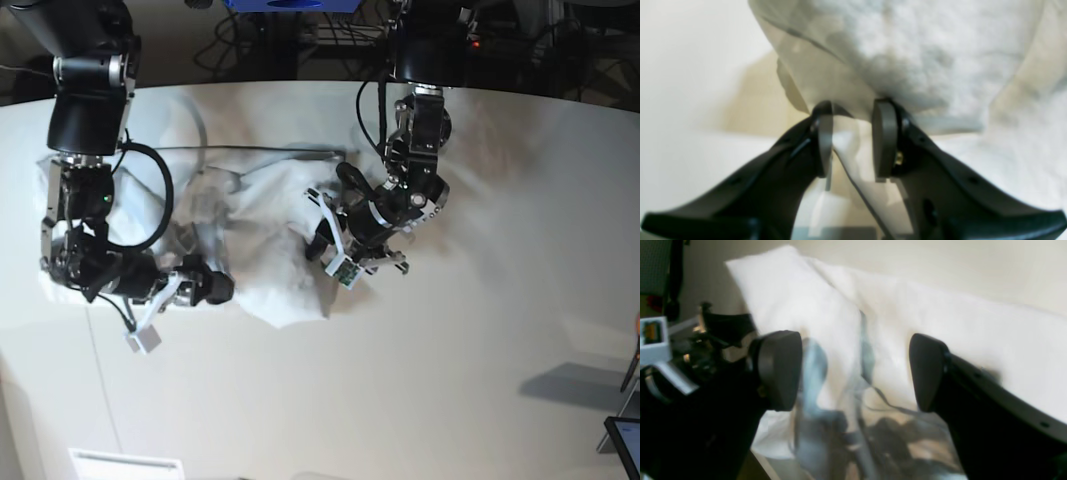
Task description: Fold the T-shirt properly
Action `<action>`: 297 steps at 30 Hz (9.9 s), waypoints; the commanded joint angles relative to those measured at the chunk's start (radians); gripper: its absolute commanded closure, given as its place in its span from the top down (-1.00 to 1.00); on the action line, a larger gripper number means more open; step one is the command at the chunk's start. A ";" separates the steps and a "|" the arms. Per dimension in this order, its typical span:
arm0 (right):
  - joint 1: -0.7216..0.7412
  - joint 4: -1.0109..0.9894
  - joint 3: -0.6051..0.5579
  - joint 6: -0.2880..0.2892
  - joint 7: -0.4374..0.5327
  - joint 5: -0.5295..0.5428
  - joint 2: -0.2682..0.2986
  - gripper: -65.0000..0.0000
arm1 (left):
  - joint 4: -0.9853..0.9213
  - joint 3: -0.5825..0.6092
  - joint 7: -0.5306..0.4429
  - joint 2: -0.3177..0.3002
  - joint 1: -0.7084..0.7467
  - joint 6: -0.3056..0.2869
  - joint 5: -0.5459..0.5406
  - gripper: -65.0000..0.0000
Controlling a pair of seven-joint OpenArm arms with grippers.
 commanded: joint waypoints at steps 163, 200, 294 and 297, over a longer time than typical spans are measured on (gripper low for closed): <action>0.003 -0.240 -0.261 0.279 0.384 0.026 0.131 -1.00 | -0.308 0.134 -0.180 0.046 -0.217 0.091 -0.124 -0.83; 0.093 -0.162 -0.131 0.279 0.390 -0.091 0.183 -1.00 | -0.051 0.142 -0.172 0.079 -0.161 0.093 -0.124 -0.83; -0.163 -0.001 0.549 0.272 -0.100 -0.094 0.267 -1.00 | -0.286 -0.147 0.336 -0.041 -0.131 -0.115 -1.016 -0.83; -0.163 0.053 0.550 0.226 -0.117 -0.091 0.256 -1.00 | -0.289 -0.147 0.336 -0.023 -0.131 -0.115 -1.016 -0.83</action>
